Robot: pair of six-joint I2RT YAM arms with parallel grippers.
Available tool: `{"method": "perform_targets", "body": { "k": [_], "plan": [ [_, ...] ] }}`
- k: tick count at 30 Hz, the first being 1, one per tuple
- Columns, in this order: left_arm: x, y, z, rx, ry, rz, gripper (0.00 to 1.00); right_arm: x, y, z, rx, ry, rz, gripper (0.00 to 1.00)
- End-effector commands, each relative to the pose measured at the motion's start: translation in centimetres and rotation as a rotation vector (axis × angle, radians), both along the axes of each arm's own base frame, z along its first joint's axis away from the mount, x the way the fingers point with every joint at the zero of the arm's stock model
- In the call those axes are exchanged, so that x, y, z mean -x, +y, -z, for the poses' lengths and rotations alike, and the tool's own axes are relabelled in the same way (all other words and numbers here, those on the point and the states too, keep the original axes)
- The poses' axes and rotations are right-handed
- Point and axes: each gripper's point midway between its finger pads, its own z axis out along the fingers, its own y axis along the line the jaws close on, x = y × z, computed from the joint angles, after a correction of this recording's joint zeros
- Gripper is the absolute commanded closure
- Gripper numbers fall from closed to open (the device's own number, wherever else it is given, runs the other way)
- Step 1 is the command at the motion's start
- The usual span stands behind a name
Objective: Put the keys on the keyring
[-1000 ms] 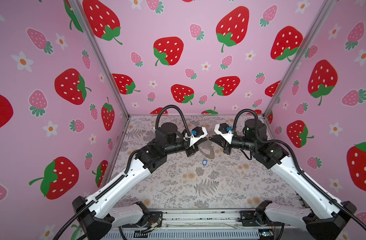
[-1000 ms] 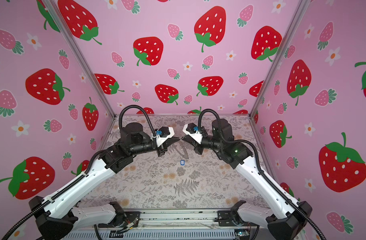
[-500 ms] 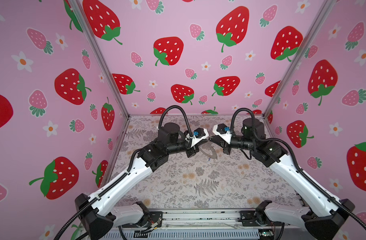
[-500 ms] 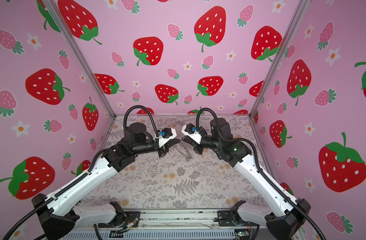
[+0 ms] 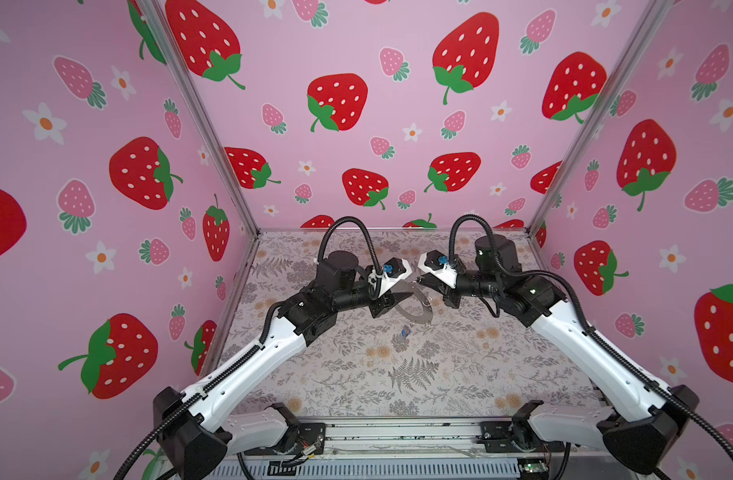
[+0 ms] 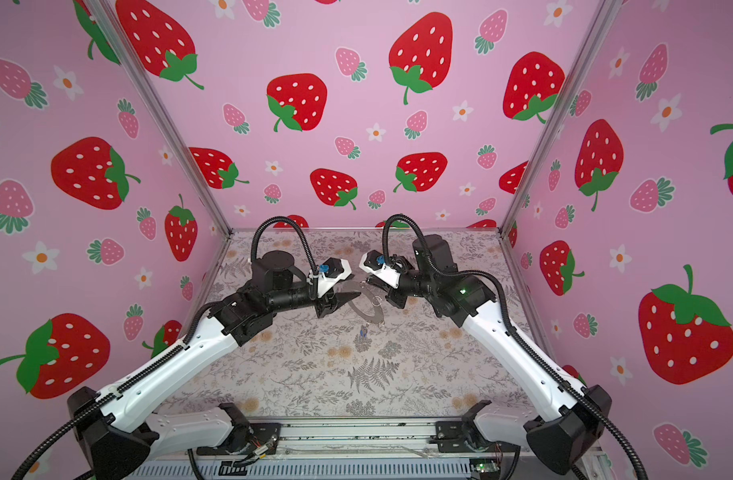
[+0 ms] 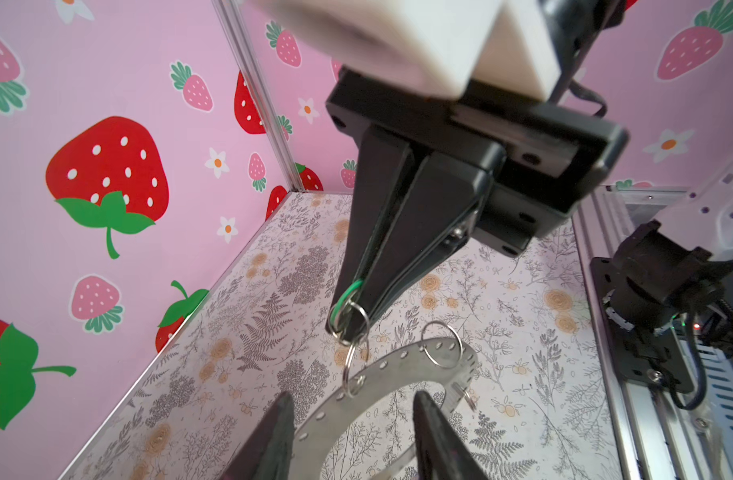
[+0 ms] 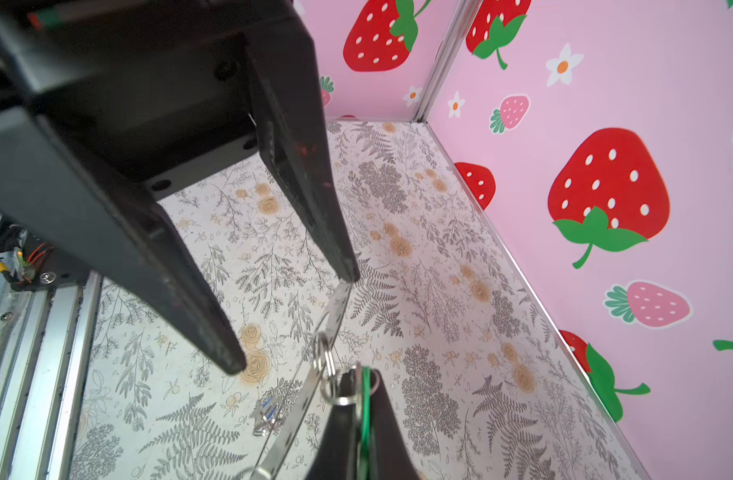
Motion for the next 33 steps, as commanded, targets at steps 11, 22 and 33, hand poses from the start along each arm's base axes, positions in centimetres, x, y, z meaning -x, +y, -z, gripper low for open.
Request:
{"method": "perform_targets", "body": {
  "k": [11, 22, 33],
  "plan": [
    [-1.7, 11.3, 2.0, 0.101, 0.032, -0.412, 0.44, -0.4, 5.9, 5.7, 0.005, 0.084, -0.14, 1.0],
    [-2.5, 15.6, 2.5, 0.102, 0.057, -0.645, 0.42, 0.2, 9.1, 9.0, 0.033, 0.019, -0.273, 1.0],
    [-3.3, 14.3, 3.8, 0.127, 0.137, -0.61, 0.42, 2.8, 3.2, 16.9, 0.272, 0.05, -0.226, 1.0]
  ]
}}
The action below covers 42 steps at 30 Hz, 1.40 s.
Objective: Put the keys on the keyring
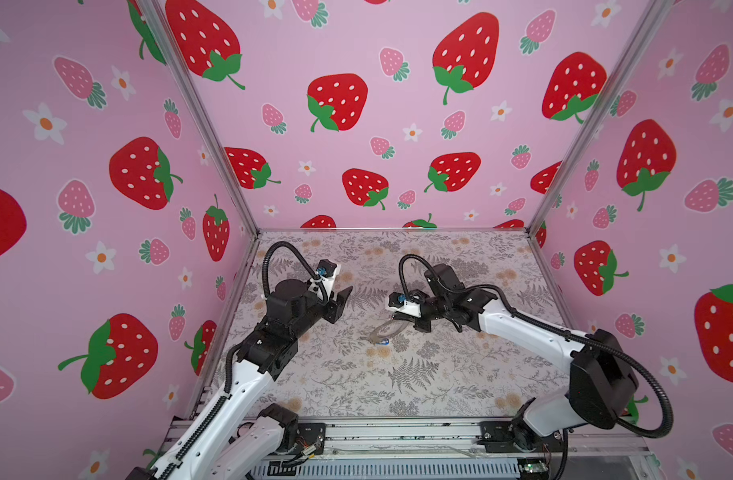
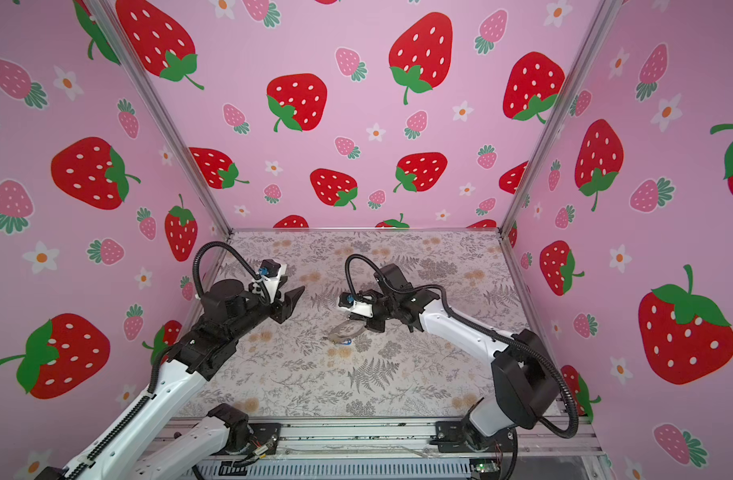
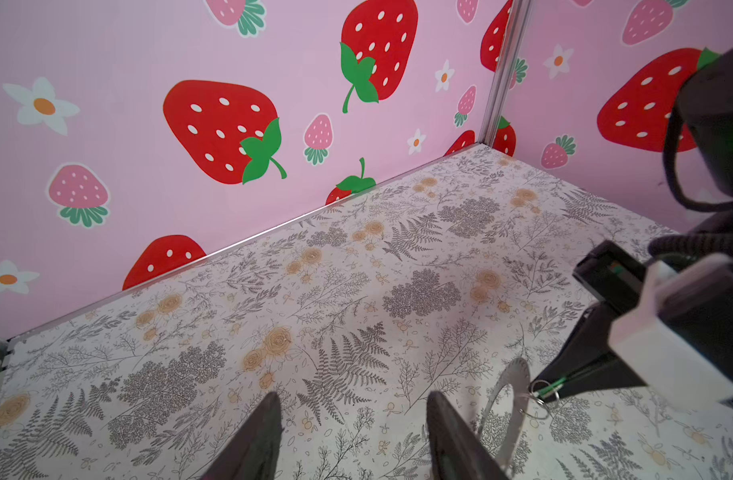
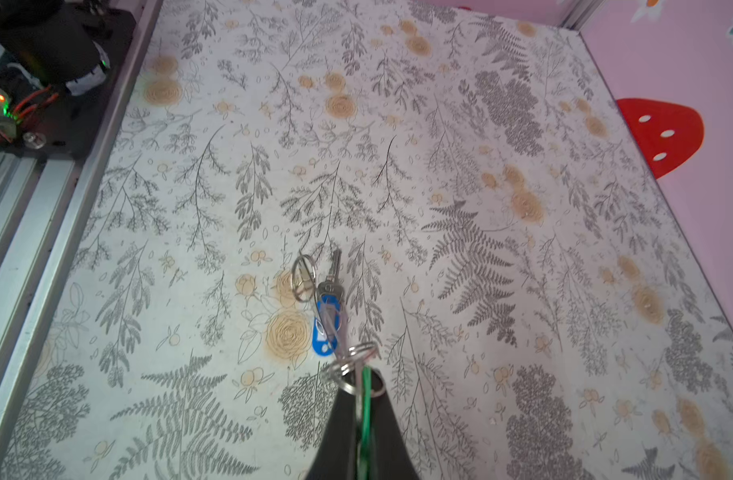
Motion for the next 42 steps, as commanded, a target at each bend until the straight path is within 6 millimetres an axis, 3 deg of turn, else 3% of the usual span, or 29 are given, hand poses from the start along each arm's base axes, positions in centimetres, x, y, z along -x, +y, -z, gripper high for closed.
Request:
{"method": "perform_targets", "body": {
  "k": [1, 8, 12, 19, 28, 34, 42],
  "plan": [
    [-0.1, -0.6, 0.1, 0.039, 0.018, 0.02, 0.42, 0.8, -2.1, 1.5, 0.08, -0.033, -0.001, 1.0],
    [-0.3, -1.3, 1.3, 0.065, 0.061, 0.04, 0.42, 2.3, -5.8, 4.8, 0.229, -0.029, 0.019, 1.0],
    [-0.5, -1.6, 1.6, 0.08, 0.069, 0.05, 0.42, 1.9, -6.9, 5.8, 0.28, -0.068, 0.042, 1.0],
    [-0.5, -1.9, 2.7, 0.068, 0.096, 0.062, 0.42, 0.9, -10.1, 9.7, 0.472, -0.085, 0.127, 1.0],
    [-1.0, -2.0, 4.2, 0.038, 0.104, 0.063, 0.4, 1.1, -13.3, 12.9, 0.61, -0.033, 0.219, 1.0],
    [-1.8, -2.2, 4.5, 0.015, 0.104, 0.068, 0.4, 0.2, -15.5, 14.2, 0.664, -0.055, 0.303, 1.0],
    [-2.4, -2.4, 4.9, 0.005, 0.111, 0.069, 0.38, -0.1, -16.8, 14.7, 0.68, -0.076, 0.343, 0.98]
  ]
}}
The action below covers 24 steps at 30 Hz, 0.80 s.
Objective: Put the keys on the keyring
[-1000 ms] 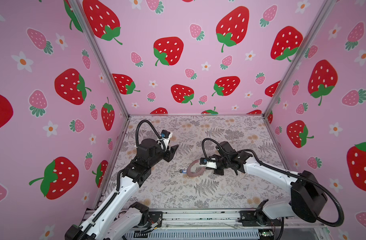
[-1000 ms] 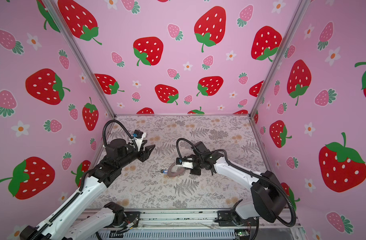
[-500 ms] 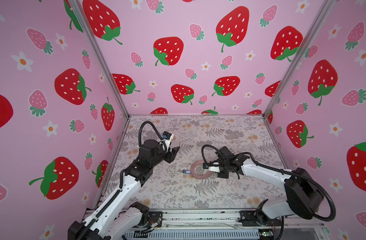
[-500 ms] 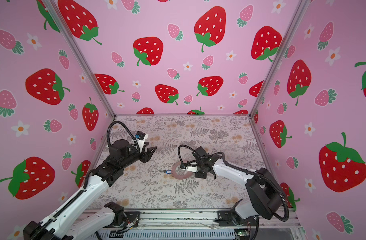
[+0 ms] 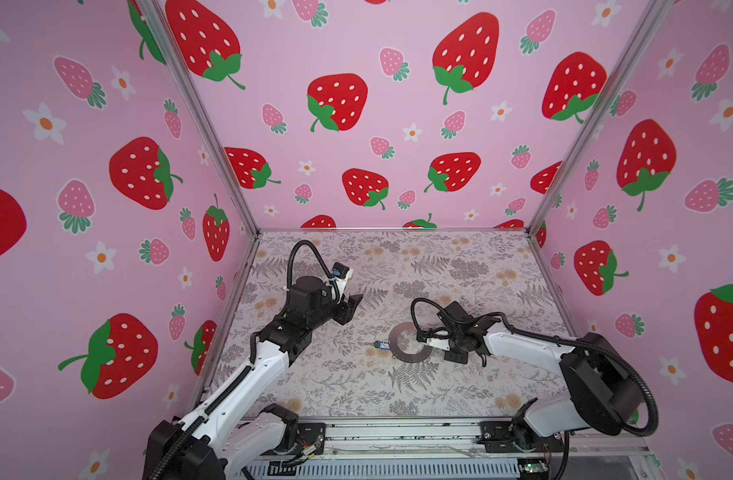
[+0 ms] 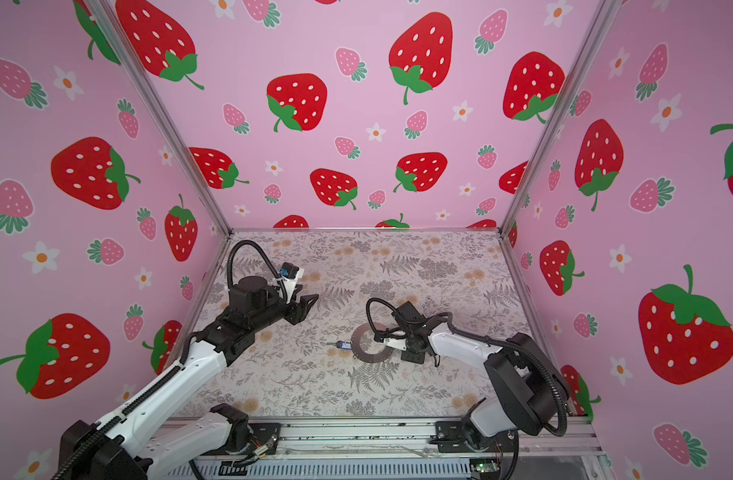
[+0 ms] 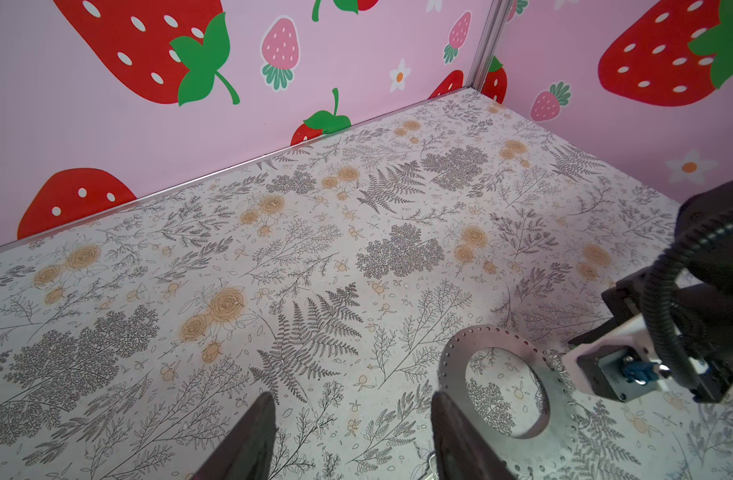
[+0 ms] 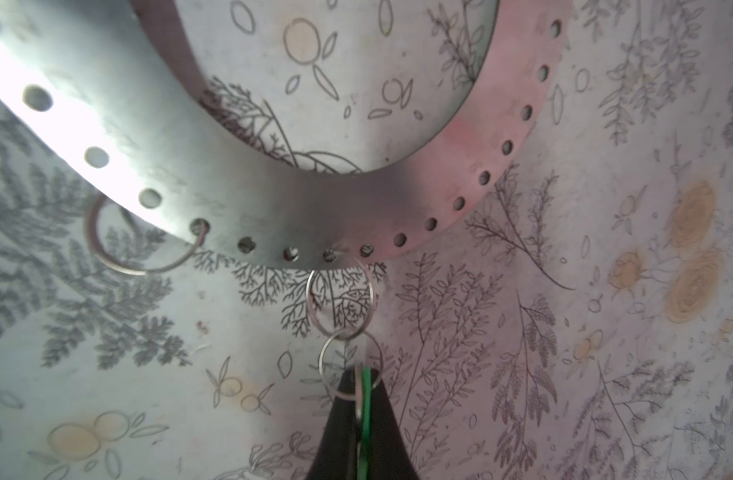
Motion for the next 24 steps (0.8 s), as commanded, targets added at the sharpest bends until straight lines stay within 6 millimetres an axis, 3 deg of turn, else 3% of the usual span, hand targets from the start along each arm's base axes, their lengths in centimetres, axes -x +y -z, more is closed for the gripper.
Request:
{"method": "perform_targets", "body": {
  "k": [1, 4, 8, 12, 13, 14, 17, 19, 21, 24],
  "plan": [
    [-0.5, -0.3, -1.4, 0.01, -0.042, 0.014, 0.38, 0.1, -1.2, 0.6, 0.037, -0.011, 0.021, 0.92],
    [-0.7, -0.2, -1.4, 0.001, -0.048, 0.003, 0.35, -0.4, -1.4, 0.2, 0.033, -0.042, 0.039, 0.68],
    [-1.1, 1.2, -1.6, -0.038, -0.074, -0.051, 0.31, -1.6, -2.5, -1.6, 0.025, -0.13, 0.092, 0.5],
    [-2.1, 4.8, -1.2, -0.052, -0.081, -0.188, 0.26, -4.7, -3.6, -6.0, -0.083, -0.326, 0.218, 0.22],
    [-2.3, 5.9, -0.7, -0.053, -0.078, -0.23, 0.25, -5.8, -4.0, -7.5, -0.133, -0.386, 0.272, 0.08],
    [-2.6, 7.0, -0.3, -0.059, -0.078, -0.272, 0.24, -6.8, -4.5, -9.0, -0.189, -0.44, 0.334, 0.01],
    [-3.2, 11.0, 2.0, -0.053, -0.058, -0.431, 0.18, -10.1, -6.3, -13.5, -0.43, -0.583, 0.518, 0.01],
    [-3.6, 13.3, 3.9, -0.054, -0.039, -0.513, 0.11, -12.1, -8.6, -14.8, -0.628, -0.653, 0.659, 0.01],
    [-3.8, 15.1, 6.0, -0.05, -0.013, -0.583, 0.01, -13.5, -11.2, -14.8, -0.792, -0.701, 0.787, 0.01],
    [-3.9, 16.7, 8.5, -0.043, -0.015, -0.634, 0.01, -14.8, -13.1, -13.6, -0.857, -0.771, 0.849, 0.01]
  ]
}}
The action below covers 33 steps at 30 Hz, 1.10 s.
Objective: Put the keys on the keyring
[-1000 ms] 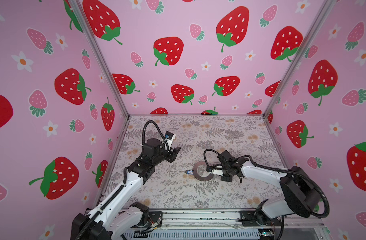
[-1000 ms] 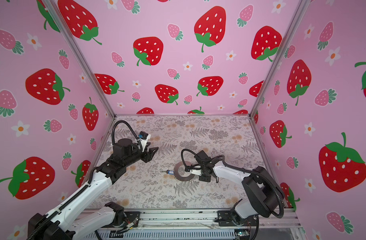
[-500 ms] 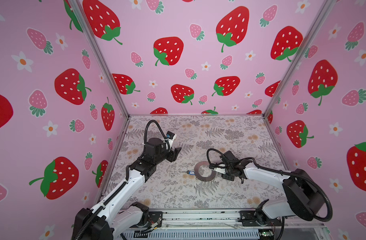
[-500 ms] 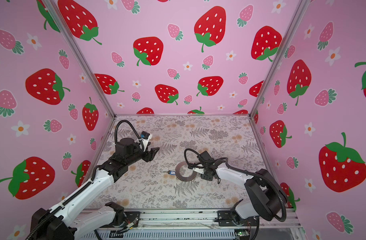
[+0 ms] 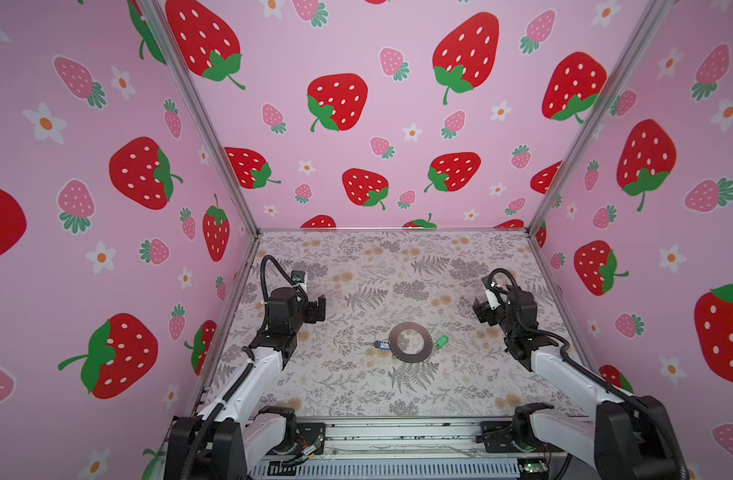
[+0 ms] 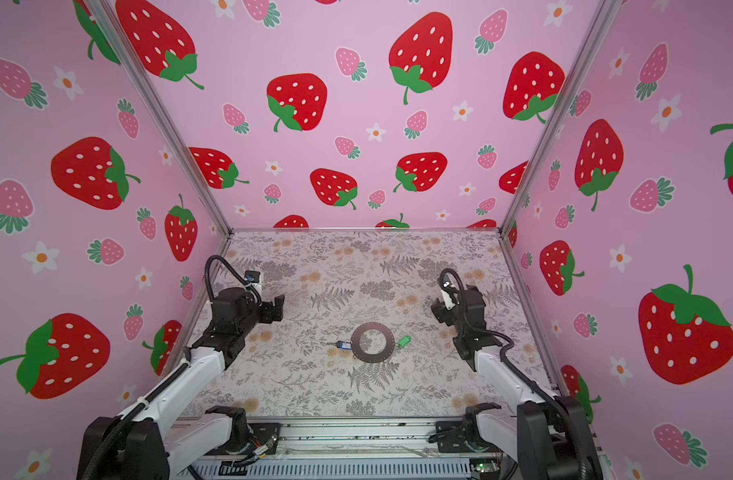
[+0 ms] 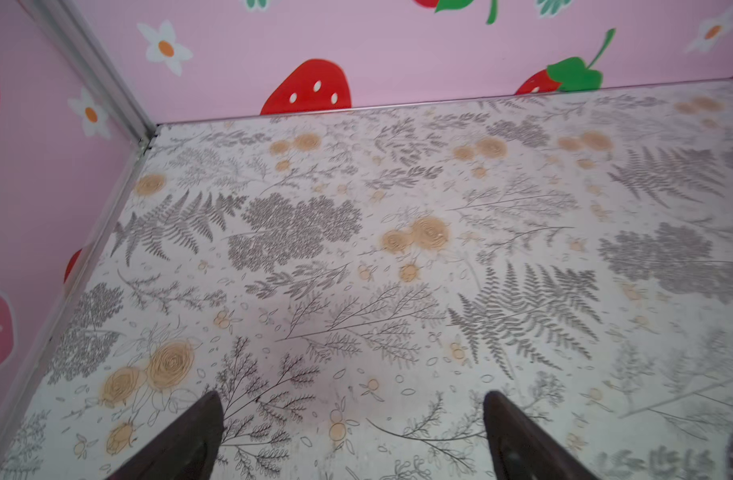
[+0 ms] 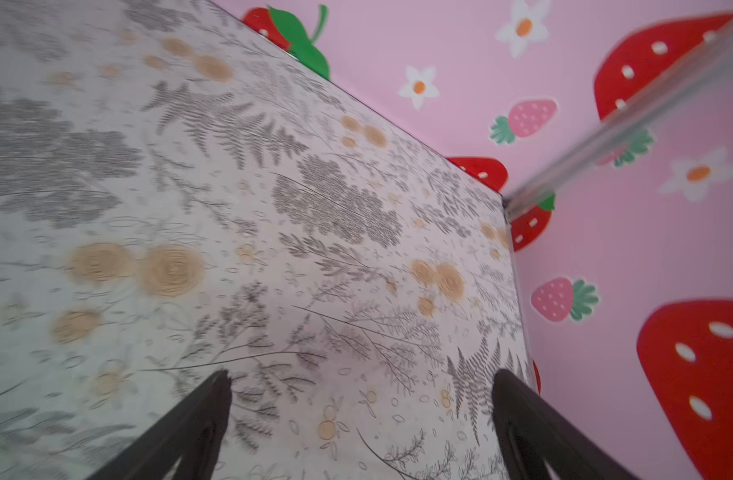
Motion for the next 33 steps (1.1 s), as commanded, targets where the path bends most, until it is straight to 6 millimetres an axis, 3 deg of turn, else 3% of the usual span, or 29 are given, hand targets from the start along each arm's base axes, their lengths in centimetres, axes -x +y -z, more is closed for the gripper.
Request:
{"method": "perform_targets", "body": {
  "k": [1, 5, 7, 10, 14, 15, 17, 19, 33],
  "plan": [
    [-1.1, 1.8, -0.1, 0.025, -0.102, -0.086, 0.01, -1.9, 0.2, -2.2, -0.186, -0.21, 0.024, 0.01],
    [-1.7, 2.0, 0.8, 0.038, -0.165, -0.084, 0.01, -2.6, -0.2, -0.3, -0.284, -0.237, 0.009, 0.01],
    [-2.3, 1.8, 1.0, 0.054, -0.204, -0.065, 0.01, -2.2, -1.3, 0.3, -0.3, -0.252, 0.063, 0.01],
    [-3.1, 1.2, 1.4, 0.079, -0.225, -0.019, 0.01, -1.8, -0.6, 0.4, -0.3, -0.269, 0.01, 0.01],
    [-4.5, 0.2, 3.9, 0.092, -0.208, 0.053, 0.01, -2.0, -0.7, 0.7, -0.299, -0.251, 0.015, 0.01],
    [-4.6, 0.3, 4.5, 0.083, -0.137, 0.047, 0.01, -2.0, -0.6, 0.7, -0.298, -0.249, 0.014, 0.01],
    [-5.8, 1.3, 4.4, 0.092, -0.123, -0.014, 0.01, -2.1, -0.7, 0.6, -0.3, -0.252, 0.018, 0.01],
    [-5.7, 2.5, 4.6, 0.078, -0.097, -0.088, 0.01, -2.1, -0.7, 0.7, -0.299, -0.251, 0.02, 0.01],
    [-5.9, 2.1, 4.9, 0.062, -0.083, -0.08, 0.01, -2.3, -0.9, 0.8, -0.299, -0.245, 0.032, 0.01]
  ]
}}
